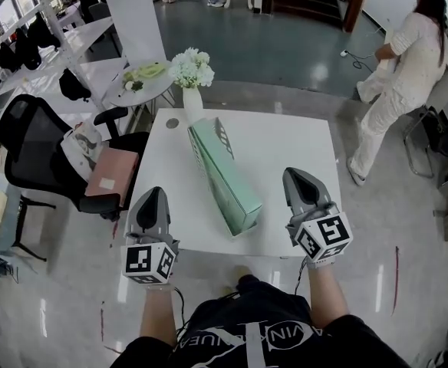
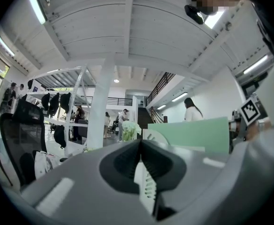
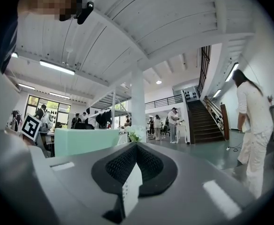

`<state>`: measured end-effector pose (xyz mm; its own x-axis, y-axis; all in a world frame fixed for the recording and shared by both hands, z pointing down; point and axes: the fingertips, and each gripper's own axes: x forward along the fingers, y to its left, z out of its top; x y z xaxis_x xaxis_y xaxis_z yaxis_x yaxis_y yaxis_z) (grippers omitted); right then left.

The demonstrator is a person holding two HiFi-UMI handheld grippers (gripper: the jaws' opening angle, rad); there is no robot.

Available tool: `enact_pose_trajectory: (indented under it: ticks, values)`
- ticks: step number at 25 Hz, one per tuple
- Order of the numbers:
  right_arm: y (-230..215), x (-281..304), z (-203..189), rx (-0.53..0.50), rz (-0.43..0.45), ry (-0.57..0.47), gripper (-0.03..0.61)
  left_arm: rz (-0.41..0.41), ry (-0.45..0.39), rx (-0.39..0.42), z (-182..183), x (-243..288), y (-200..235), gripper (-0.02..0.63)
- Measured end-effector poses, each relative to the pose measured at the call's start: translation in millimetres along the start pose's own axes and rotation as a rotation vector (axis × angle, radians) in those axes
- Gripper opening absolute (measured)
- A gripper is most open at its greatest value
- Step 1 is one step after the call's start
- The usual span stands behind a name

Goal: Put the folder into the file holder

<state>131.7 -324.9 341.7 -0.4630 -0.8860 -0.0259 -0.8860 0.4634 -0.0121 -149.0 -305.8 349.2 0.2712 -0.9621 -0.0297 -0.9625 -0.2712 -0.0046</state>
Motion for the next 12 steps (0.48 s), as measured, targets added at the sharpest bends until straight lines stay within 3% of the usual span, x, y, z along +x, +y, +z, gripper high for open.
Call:
enact_pose_trajectory:
  ticks: [12]
  values:
    - [-9,11,9,0.02,-0.009,-0.023,0.005,0.021,-0.046,0.012,26,0,10,0.0]
